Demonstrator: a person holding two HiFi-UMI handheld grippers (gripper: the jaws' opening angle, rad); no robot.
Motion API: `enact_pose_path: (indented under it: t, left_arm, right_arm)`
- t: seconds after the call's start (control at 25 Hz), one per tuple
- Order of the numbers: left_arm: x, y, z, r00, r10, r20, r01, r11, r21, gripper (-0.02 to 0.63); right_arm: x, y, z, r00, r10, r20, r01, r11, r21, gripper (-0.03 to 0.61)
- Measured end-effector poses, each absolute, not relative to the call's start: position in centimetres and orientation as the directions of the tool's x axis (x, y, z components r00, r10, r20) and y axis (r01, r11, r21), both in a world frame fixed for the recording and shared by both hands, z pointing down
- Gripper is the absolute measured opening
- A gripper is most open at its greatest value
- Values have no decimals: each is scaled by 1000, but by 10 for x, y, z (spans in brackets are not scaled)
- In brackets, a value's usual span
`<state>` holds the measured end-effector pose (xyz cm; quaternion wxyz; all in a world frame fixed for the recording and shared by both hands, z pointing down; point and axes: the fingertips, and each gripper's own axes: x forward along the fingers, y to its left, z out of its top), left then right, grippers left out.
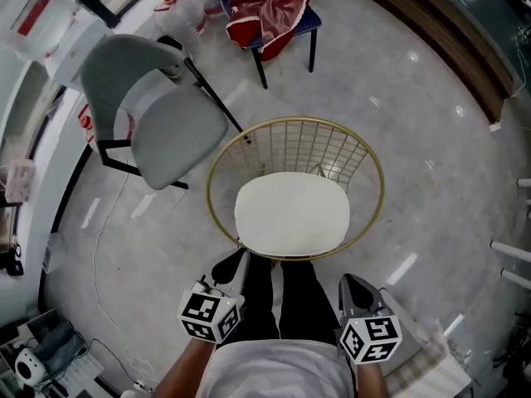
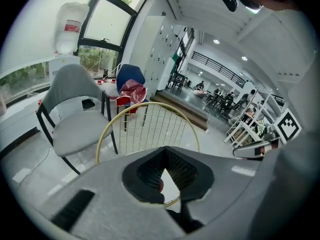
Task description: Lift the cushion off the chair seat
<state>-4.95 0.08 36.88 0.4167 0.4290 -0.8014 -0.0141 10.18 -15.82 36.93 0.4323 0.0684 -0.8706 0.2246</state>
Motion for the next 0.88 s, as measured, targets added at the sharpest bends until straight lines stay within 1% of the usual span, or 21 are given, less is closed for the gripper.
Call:
enact_pose_path:
  t: [0.16, 0.52, 0.88]
  left_arm:
    - [-61, 16, 405, -289, -668, 686, -644, 666, 377, 8]
    - [-57, 19, 469, -257, -630, 733, -616, 691, 378, 8]
    - [-54, 16, 526, -220, -608, 763, -605, 699, 382, 34]
  right_arm:
    - [93, -150, 401, -593, 88, 800, -301, 898, -322, 7]
    - [88, -145, 454, -570, 101, 816, -302, 897, -322, 8]
    - [82, -161, 501, -560, 90, 824, -317, 895, -313, 31]
